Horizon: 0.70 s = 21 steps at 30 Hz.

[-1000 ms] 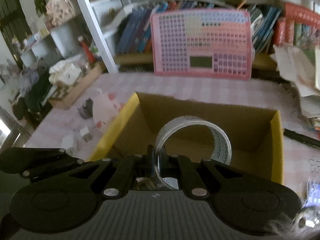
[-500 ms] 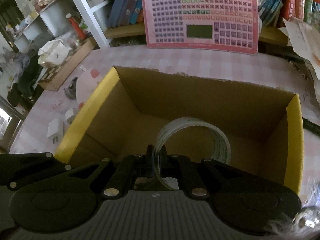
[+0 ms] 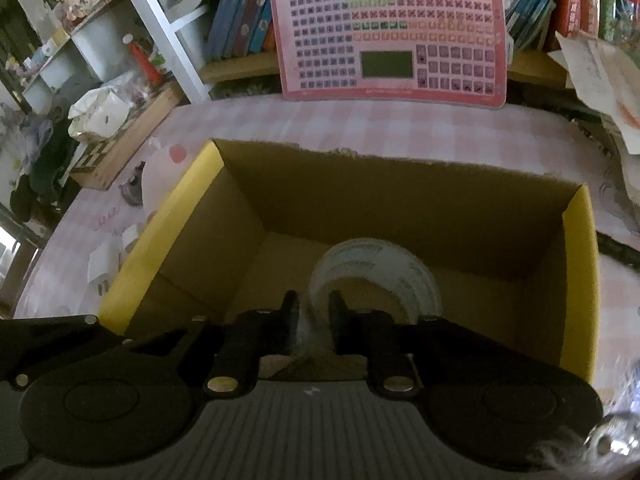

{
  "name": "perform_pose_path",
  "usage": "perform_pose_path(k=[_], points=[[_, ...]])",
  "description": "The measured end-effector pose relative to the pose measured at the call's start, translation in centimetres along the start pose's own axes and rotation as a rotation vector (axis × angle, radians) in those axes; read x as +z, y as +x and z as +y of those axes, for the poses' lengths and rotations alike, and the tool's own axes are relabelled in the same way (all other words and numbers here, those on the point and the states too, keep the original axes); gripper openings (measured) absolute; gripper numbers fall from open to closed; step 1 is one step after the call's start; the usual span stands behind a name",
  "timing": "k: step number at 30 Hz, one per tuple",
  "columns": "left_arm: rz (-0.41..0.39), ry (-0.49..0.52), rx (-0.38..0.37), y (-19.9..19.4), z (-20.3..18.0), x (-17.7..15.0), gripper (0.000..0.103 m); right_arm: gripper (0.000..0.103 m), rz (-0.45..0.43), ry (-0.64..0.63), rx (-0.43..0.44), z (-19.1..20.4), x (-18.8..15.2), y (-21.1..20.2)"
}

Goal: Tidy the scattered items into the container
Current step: 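Open the right gripper to drop the tape roll into the yellow box while the left drops the pink stick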

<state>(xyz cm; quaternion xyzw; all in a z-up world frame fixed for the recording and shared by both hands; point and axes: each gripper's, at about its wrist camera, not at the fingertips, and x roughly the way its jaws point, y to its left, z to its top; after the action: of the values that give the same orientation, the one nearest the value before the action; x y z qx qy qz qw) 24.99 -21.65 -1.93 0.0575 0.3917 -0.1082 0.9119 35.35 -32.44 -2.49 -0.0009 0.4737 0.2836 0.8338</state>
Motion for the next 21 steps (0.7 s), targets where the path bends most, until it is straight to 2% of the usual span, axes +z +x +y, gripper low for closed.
perform_pose_path(k=[3, 5, 8, 21], points=[[-0.026, 0.009, 0.006, -0.6, -0.1, 0.0, 0.029, 0.031, -0.019, 0.0, 0.004, 0.1, -0.1, -0.6], [-0.042, 0.01, 0.015, -0.9, -0.1, 0.0, 0.044, 0.037, -0.03, -0.001, 0.004, 0.2, -0.1, -1.0], [-0.076, 0.008, 0.036, -1.7, -0.1, 0.0, 0.06, 0.043, -0.048, -0.003, 0.005, 0.4, -0.3, -1.6], [-0.192, -0.033, 0.087, -6.6, 0.7, -0.8, 0.075, 0.048, -0.154, -0.011, 0.007, 1.3, -1.2, -5.6]])
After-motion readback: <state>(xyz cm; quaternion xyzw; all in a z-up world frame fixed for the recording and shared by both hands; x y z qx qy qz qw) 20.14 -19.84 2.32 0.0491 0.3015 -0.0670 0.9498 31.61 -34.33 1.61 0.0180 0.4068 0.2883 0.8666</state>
